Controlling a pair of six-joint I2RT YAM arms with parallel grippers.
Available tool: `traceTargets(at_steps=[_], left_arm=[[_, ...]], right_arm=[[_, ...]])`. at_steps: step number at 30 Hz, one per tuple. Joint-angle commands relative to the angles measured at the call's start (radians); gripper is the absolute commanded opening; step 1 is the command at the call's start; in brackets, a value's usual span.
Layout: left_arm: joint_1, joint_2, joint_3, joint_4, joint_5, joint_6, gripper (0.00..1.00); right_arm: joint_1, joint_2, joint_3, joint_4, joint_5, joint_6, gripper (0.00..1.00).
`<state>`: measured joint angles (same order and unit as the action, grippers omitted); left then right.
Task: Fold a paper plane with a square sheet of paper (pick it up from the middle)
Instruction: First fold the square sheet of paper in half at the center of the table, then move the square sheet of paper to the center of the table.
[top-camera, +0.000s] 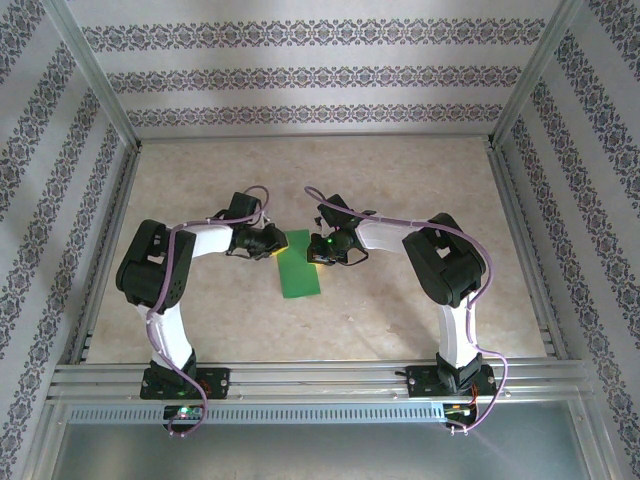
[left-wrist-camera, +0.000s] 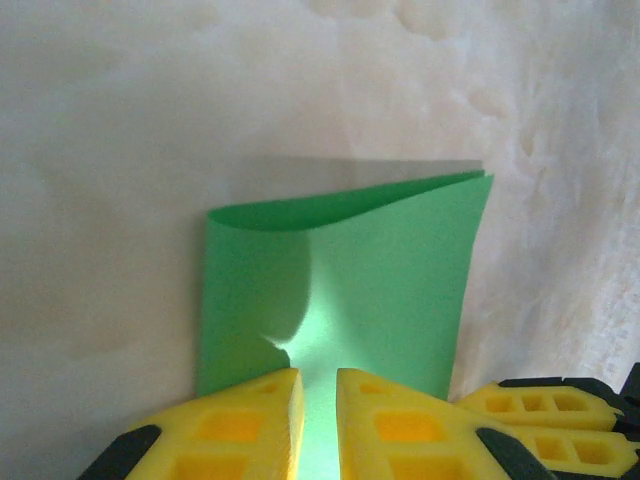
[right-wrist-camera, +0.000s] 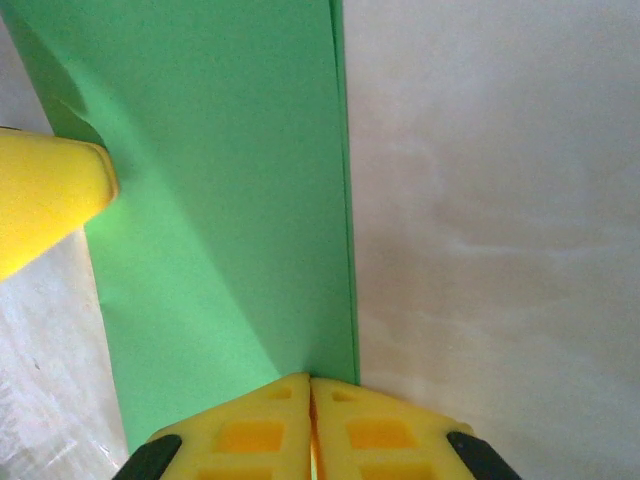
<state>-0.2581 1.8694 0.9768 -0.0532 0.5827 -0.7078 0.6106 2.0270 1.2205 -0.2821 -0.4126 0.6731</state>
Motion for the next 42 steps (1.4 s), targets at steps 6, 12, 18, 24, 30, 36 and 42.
traceTargets(at_steps=[6,12,18,24,30,36,42], left_arm=[[0.063,-0.055,0.031,-0.068,-0.046,0.027,0.19],[-0.03,-0.069,0.056,-0.003,-0.029,-0.014,0.19],[-0.03,0.014,0.083,0.015,-0.041,-0.013,0.19],[-0.012,0.085,0.129,-0.036,-0.104,0.032,0.18],[0.069,0.103,0.122,-0.038,-0.128,0.066,0.19],[0.135,0.118,0.186,-0.107,-0.163,0.126,0.19],[0.131,0.005,0.164,-0.108,-0.123,0.078,0.19]], right_arm=[[-0.028,0.144,-0.106,-0.21,0.246,-0.029,0.11],[-0.028,0.149,-0.099,-0.213,0.243,-0.027,0.11],[-0.027,0.151,-0.099,-0.213,0.241,-0.03,0.11],[-0.026,0.147,-0.104,-0.212,0.241,-0.027,0.11],[-0.028,0.147,-0.114,-0.21,0.246,-0.021,0.11],[-0.033,0.139,-0.128,-0.199,0.242,-0.007,0.11],[-0.037,0.072,-0.137,-0.183,0.267,0.079,0.1]])
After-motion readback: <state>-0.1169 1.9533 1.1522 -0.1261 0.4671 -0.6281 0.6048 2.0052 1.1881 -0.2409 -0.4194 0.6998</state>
